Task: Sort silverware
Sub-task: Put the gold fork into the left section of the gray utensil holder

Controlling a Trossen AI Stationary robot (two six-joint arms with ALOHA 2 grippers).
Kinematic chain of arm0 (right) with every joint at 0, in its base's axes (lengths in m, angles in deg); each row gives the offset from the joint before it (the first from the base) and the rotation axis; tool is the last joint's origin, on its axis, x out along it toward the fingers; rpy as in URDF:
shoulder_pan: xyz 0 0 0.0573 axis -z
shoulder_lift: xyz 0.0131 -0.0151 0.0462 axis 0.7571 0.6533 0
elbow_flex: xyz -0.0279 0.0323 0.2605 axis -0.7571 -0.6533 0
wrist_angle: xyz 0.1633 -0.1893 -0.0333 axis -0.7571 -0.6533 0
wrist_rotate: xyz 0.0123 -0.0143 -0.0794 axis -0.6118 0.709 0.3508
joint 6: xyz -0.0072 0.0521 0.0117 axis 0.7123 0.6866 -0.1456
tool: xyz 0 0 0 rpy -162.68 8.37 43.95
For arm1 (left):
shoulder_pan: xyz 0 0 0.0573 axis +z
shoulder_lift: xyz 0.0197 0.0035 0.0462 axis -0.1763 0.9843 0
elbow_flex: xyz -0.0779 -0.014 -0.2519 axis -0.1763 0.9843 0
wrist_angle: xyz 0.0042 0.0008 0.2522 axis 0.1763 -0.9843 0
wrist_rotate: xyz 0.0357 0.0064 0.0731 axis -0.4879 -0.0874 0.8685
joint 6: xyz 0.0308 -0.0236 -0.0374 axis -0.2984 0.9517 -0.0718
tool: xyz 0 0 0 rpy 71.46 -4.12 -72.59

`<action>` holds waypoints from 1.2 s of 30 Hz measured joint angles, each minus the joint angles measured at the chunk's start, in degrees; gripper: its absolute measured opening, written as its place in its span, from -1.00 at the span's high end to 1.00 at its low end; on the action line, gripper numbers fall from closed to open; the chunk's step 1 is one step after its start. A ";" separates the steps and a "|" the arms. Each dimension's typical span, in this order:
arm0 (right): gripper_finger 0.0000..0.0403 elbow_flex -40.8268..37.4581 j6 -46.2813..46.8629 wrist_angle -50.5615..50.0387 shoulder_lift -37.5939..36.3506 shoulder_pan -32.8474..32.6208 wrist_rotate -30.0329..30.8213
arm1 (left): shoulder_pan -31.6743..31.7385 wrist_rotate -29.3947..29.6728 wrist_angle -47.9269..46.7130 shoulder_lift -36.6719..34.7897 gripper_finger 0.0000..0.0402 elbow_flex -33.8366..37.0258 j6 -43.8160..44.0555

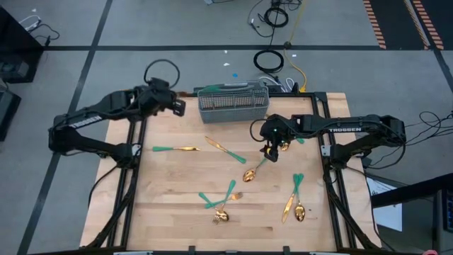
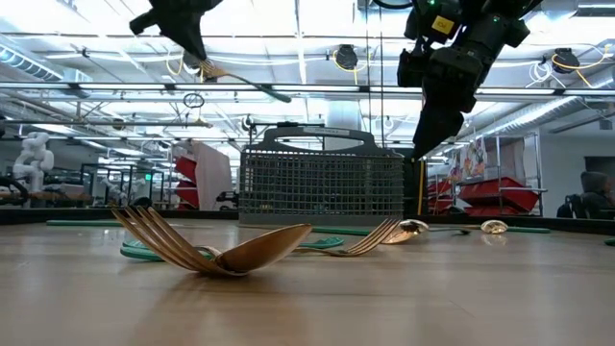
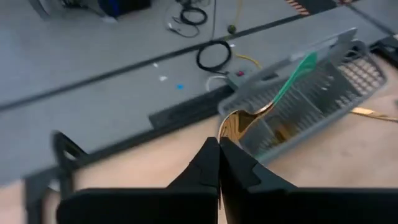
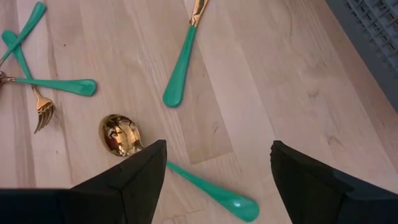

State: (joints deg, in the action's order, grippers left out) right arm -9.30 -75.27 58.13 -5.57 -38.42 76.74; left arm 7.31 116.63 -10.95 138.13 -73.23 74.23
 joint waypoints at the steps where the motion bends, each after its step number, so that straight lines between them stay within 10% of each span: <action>1: -0.36 0.00 -0.01 0.00 0.00 -0.01 0.00 | 0.89 0.00 -0.01 0.40 1.00 -0.64 -1.66; 36: -0.36 0.00 -0.25 0.03 0.00 0.00 1.86 | 1.43 7.93 -8.31 17.00 1.00 -9.60 -37.57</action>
State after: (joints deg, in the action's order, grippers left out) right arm -9.30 -75.52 58.15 -5.57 -38.42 78.60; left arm 8.74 124.56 -19.26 155.12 -82.84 36.66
